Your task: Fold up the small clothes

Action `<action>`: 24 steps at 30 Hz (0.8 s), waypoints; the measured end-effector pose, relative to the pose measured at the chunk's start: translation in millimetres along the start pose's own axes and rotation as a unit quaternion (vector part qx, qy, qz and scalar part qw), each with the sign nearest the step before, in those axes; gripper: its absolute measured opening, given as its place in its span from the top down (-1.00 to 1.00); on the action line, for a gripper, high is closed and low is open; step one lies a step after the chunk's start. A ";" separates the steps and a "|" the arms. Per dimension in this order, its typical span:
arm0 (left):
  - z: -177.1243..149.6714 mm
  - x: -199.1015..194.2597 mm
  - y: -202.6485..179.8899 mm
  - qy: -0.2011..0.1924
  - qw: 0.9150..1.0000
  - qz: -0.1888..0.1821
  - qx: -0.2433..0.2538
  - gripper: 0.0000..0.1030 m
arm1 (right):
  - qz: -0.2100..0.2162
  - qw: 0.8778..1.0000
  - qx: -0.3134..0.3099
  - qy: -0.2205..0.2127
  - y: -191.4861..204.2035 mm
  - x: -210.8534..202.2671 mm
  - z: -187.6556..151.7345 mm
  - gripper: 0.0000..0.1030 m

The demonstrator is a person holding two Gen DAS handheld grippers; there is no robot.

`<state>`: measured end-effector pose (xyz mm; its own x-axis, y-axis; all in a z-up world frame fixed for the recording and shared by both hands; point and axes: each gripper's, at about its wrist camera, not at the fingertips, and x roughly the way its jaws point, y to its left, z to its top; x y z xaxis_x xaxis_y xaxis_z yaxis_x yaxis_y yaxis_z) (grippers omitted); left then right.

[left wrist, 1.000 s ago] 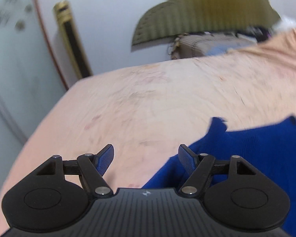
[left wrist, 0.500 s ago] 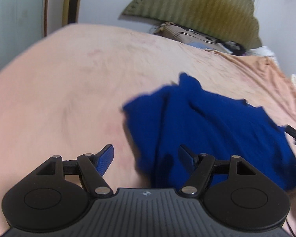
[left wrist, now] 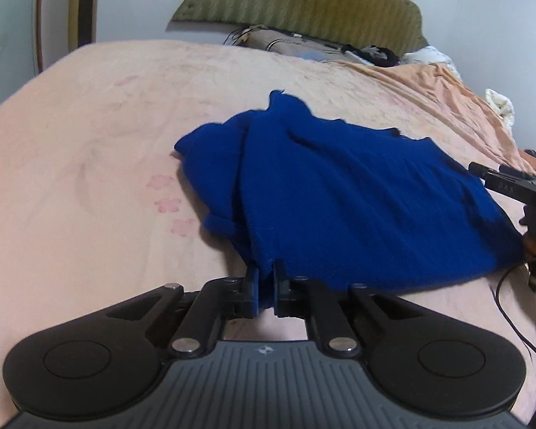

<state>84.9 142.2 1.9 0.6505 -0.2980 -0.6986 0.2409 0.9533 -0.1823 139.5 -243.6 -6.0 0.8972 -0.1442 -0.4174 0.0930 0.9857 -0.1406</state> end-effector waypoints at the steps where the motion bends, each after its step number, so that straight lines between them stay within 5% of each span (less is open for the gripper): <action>1: -0.1 -3.7 -1.5 -0.002 1.000 0.000 0.010 0.90 | -0.011 1.000 -0.014 -0.006 -1.6 -2.5 0.6 -0.71; 6: -7.8 -14.1 -15.8 0.011 0.996 0.014 0.091 0.91 | -0.069 0.994 -0.082 -0.033 -11.7 -17.3 0.7 -0.67; 8: -10.3 -7.9 -15.6 0.025 0.995 0.024 0.093 0.91 | -0.091 0.989 -0.110 -0.027 -12.0 -14.2 -3.8 -0.67; 12: -2.2 -20.4 -16.0 0.011 0.997 0.015 0.077 0.88 | -0.072 0.993 -0.092 0.000 -11.4 -11.4 -4.1 -0.68; 15: 4.0 -29.8 -20.9 0.009 0.997 0.016 0.076 0.85 | -0.076 0.991 -0.112 -0.023 4.0 -29.2 3.2 -0.74; 19: 17.0 -33.6 -25.6 -0.013 0.997 0.028 0.068 0.64 | 0.014 0.990 -0.122 -0.062 38.9 -62.1 14.9 -0.94; 24: 41.7 -12.5 -31.0 -0.033 0.997 0.058 0.036 0.44 | 0.119 0.987 -0.102 -0.023 84.1 -66.0 15.2 -0.94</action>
<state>99.3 114.3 45.1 0.7230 -0.1908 -0.6640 0.2113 0.9761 -0.0504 94.7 -149.8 23.3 0.9021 0.0987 -0.4202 -0.2081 0.9523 -0.2231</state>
